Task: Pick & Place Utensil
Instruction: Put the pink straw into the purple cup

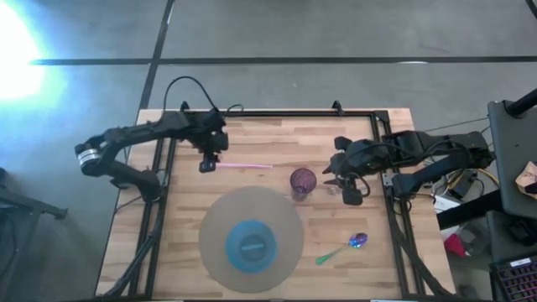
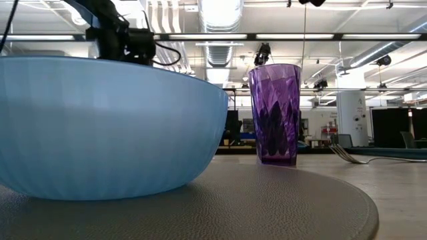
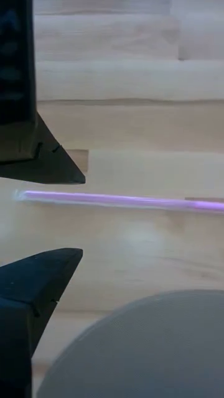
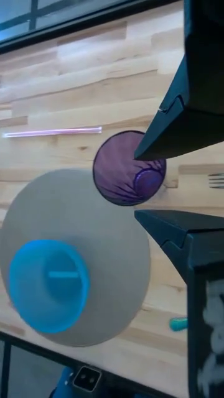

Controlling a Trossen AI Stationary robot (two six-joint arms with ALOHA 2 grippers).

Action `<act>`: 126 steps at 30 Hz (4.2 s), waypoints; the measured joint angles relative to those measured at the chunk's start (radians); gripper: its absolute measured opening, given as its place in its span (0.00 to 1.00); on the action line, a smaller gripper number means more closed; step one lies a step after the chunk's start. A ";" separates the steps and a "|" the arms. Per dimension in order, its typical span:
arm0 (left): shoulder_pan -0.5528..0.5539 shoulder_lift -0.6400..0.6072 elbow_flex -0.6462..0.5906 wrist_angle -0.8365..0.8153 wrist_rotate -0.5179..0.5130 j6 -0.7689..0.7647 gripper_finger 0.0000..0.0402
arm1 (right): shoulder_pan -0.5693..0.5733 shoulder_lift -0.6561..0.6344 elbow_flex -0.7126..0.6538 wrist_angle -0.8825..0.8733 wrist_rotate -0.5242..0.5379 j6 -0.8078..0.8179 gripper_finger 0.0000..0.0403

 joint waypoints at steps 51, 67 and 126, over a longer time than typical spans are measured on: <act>-0.003 0.350 0.000 0.150 -0.016 -0.058 0.42 | 0.000 -0.002 -0.016 0.002 -0.001 0.030 0.31; -0.042 0.361 -0.050 0.210 -0.166 -0.205 0.42 | 0.000 -0.002 -0.016 0.002 -0.002 0.050 0.27; -0.057 -0.125 -0.117 0.258 -0.183 -0.282 0.00 | 0.006 -0.002 -0.016 -0.002 -0.011 0.128 0.20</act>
